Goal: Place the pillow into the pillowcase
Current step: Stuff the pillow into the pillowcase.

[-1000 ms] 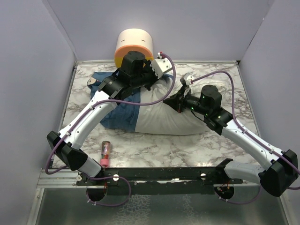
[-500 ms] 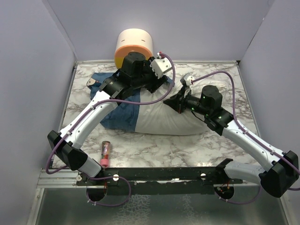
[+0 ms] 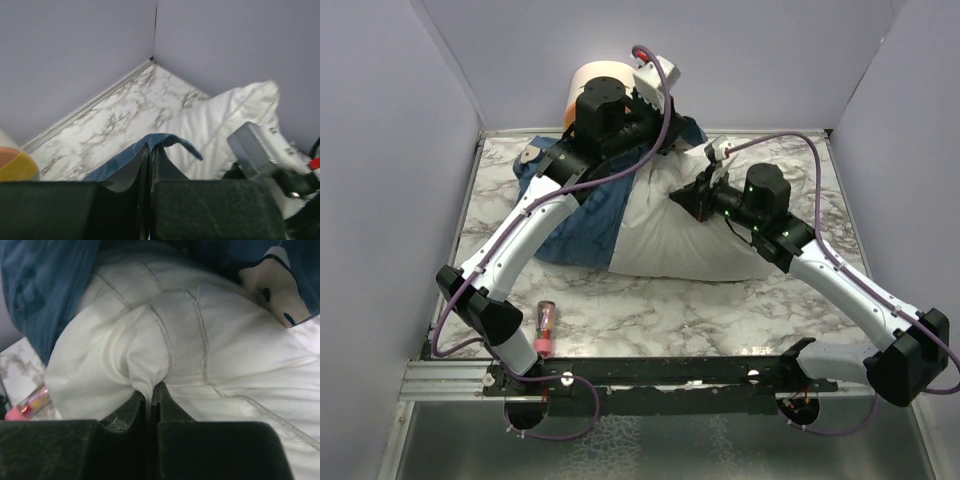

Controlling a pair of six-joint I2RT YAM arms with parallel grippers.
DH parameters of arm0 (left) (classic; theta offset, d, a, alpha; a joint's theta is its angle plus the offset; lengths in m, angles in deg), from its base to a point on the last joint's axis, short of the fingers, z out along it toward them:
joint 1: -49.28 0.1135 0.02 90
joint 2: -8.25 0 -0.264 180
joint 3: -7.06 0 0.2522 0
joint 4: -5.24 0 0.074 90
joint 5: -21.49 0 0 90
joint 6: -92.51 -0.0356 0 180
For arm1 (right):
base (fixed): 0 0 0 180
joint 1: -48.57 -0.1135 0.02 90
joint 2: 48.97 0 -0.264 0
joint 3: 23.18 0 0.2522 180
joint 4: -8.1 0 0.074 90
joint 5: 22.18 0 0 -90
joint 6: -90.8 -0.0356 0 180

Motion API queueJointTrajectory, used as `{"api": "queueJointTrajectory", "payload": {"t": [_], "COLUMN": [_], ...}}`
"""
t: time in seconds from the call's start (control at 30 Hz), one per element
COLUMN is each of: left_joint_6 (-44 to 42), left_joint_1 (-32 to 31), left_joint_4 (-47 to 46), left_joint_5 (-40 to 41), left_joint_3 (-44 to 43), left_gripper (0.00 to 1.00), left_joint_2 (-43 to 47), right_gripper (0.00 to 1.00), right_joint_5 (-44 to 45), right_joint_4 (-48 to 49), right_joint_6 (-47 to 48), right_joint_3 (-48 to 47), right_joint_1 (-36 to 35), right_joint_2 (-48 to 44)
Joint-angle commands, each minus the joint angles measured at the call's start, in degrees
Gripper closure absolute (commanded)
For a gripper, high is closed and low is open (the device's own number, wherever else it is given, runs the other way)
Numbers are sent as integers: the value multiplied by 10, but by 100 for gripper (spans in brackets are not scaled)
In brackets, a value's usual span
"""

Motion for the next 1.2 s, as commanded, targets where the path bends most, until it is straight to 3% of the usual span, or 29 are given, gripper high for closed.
{"api": "queueJointTrajectory", "payload": {"t": [0.0,0.1,0.2,0.33,0.5,0.63,0.73,0.83,1.03,1.17], "left_joint_6": [246,281,278,267,335,373,388,385,373,372], "left_joint_1": [-21,-23,-22,-20,-19,-19,-19,-19,-19,-19], "left_joint_4": [-253,-271,-286,-312,-341,-283,-238,-166,-35,30], "left_joint_5": [-111,-118,-114,-78,-42,-22,-28,-38,-62,-62], "left_joint_3": [-96,-146,-100,119,429,590,659,666,603,516], "left_gripper": [100,100,100,100,100,100,100,100,53,45], "left_joint_2": [-15,-18,24,141,295,398,461,505,534,522], "right_gripper": [99,99,99,99,95,94,90,72,43,15], "right_joint_5": [64,77,64,-14,-144,-226,-249,-254,-223,-86], "right_joint_4": [80,107,131,150,114,108,60,-19,-152,-185], "right_joint_6": [-3,18,54,96,78,4,-14,-1,30,28], "right_joint_3": [-141,-226,-252,-155,22,144,185,172,44,-38], "right_joint_1": [18,35,38,39,39,37,34,34,34,34], "right_joint_2": [59,84,83,44,-25,-80,-129,-191,-249,-221]}}
